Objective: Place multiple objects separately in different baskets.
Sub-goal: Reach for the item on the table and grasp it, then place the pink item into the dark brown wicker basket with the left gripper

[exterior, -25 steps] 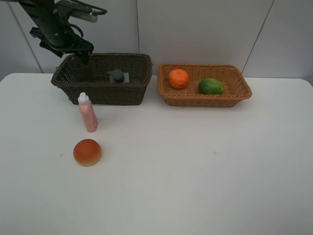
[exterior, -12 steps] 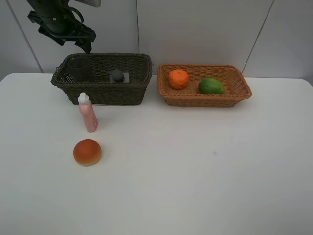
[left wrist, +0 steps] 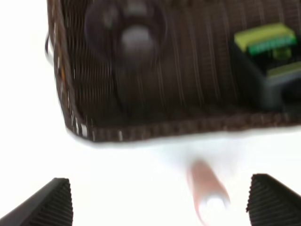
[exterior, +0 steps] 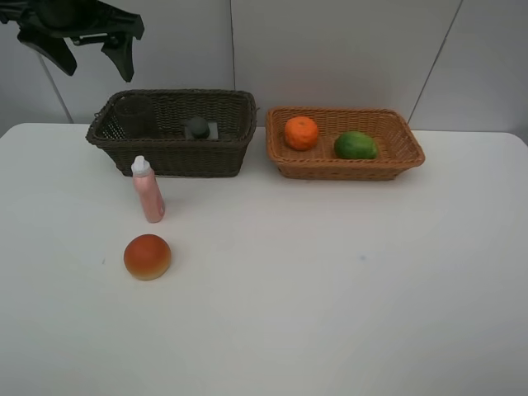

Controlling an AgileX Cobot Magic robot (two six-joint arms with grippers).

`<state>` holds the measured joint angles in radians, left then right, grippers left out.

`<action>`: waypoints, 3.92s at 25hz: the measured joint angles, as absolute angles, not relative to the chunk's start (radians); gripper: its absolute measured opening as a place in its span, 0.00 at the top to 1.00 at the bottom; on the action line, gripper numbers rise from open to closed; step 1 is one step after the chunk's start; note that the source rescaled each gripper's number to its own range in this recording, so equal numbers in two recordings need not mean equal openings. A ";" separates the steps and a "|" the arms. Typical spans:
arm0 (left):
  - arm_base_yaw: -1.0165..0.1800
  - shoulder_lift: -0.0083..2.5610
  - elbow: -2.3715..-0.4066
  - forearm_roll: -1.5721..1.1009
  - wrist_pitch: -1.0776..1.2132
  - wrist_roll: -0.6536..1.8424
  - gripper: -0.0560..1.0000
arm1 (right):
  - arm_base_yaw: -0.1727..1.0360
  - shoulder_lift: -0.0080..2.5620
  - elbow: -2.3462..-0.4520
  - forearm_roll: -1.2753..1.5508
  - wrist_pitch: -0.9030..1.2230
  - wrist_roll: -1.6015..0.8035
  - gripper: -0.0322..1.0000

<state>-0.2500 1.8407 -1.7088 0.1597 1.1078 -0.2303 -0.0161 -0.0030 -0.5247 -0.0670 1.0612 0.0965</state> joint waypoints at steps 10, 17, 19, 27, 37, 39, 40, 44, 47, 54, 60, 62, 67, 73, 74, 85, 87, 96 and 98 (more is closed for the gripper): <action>-0.310 1.790 -1.679 0.151 1.193 -0.350 0.03 | -0.016 -0.003 -0.525 -0.067 1.061 0.097 0.16; -0.318 1.790 -1.538 0.150 1.184 -0.405 0.03 | -0.016 -0.003 -0.525 -0.067 1.061 0.097 0.16; -0.318 1.790 -1.502 0.144 1.168 -0.409 0.03 | -0.016 -0.003 -0.525 -0.067 1.061 0.097 0.16; -0.318 1.793 -1.410 0.129 1.054 -0.409 0.03 | -0.016 -0.003 -0.525 -0.067 1.061 0.097 0.16; -0.318 1.860 -1.397 0.127 0.982 -0.405 0.03 | -0.016 -0.003 -0.525 -0.067 1.061 0.097 0.16; -0.318 1.874 -1.397 0.126 0.977 -0.393 0.03 | -0.016 -0.003 -0.525 -0.067 1.061 0.097 0.16; -0.318 1.882 -1.397 0.126 0.970 -0.386 0.03 | -0.016 -0.003 -0.525 -0.067 1.061 0.097 0.16; -0.318 1.916 -1.395 0.120 0.933 -0.372 0.03 | -0.016 -0.003 -0.525 -0.067 1.061 0.097 0.16; -0.318 1.934 -1.393 0.103 0.901 -0.345 0.03 | -0.016 -0.003 -0.525 -0.067 1.061 0.097 0.16; -0.318 1.993 -1.392 0.092 0.862 -0.326 0.03 | -0.016 -0.003 -0.525 -0.067 1.061 0.097 0.16; -0.332 2.034 -1.392 0.088 0.819 -0.321 0.03 | -0.016 -0.003 -0.525 -0.067 1.061 0.097 0.16; -0.339 2.046 -1.392 0.087 0.814 -0.316 0.03 | -0.016 -0.003 -0.525 -0.067 1.061 0.097 0.16; -0.340 2.079 -1.391 0.081 0.812 -0.304 0.03 | -0.016 -0.003 -0.525 -0.067 1.061 0.097 0.16; -0.341 2.080 -1.391 0.081 0.802 -0.301 0.03 | -0.016 -0.003 -0.525 -0.067 1.061 0.097 0.16; -0.341 2.080 -1.391 0.081 0.801 -0.301 0.03 | -0.016 -0.003 -0.525 -0.067 1.061 0.097 0.16; -0.341 2.080 -1.391 0.109 0.813 -0.301 0.55 | -0.016 -0.003 -0.525 -0.067 1.061 0.097 0.16; -0.341 2.080 -1.391 0.109 0.824 -0.300 0.54 | -0.016 -0.003 -0.525 -0.067 1.061 0.097 0.16; -0.341 2.080 -1.391 0.109 0.825 -0.300 0.54 | -0.016 -0.003 -0.525 -0.067 1.061 0.097 0.16; -0.341 2.080 -1.391 0.109 0.825 -0.300 0.54 | -0.016 -0.003 -0.525 -0.067 1.061 0.097 0.16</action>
<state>-0.3408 2.0804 -1.3906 0.1094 0.8252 -0.3000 -0.0161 -0.0030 -0.5247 -0.0670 1.0612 0.0965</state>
